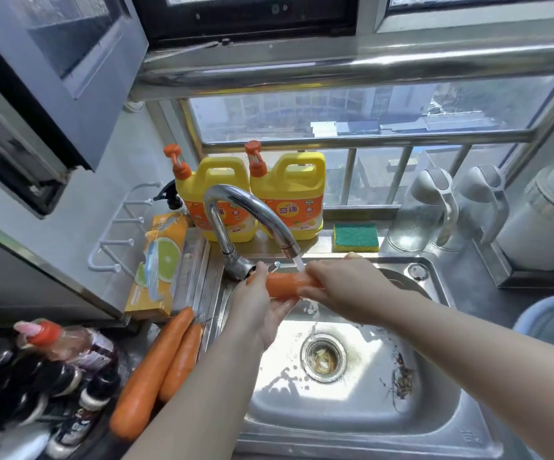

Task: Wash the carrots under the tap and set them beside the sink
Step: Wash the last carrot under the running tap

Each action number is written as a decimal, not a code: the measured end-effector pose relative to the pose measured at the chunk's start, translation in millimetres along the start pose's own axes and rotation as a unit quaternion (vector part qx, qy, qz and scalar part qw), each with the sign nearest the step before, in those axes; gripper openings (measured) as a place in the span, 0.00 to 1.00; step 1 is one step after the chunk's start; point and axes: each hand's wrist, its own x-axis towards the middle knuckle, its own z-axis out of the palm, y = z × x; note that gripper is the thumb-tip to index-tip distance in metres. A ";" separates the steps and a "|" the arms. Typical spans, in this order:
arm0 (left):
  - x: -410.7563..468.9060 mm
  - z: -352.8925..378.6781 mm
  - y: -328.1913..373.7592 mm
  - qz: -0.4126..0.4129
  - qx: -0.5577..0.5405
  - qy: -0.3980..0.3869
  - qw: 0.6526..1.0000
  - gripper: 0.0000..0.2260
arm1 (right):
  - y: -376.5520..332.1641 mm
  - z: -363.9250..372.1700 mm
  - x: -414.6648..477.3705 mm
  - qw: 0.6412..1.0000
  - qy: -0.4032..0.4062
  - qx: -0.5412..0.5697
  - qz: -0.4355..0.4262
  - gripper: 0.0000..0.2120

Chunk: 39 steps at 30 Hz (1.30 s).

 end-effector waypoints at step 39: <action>2.8 -14.7 1.2 0.010 0.070 -0.001 0.998 0.20 | 24.6 11.6 12.5 0.915 -0.034 0.389 0.101 0.17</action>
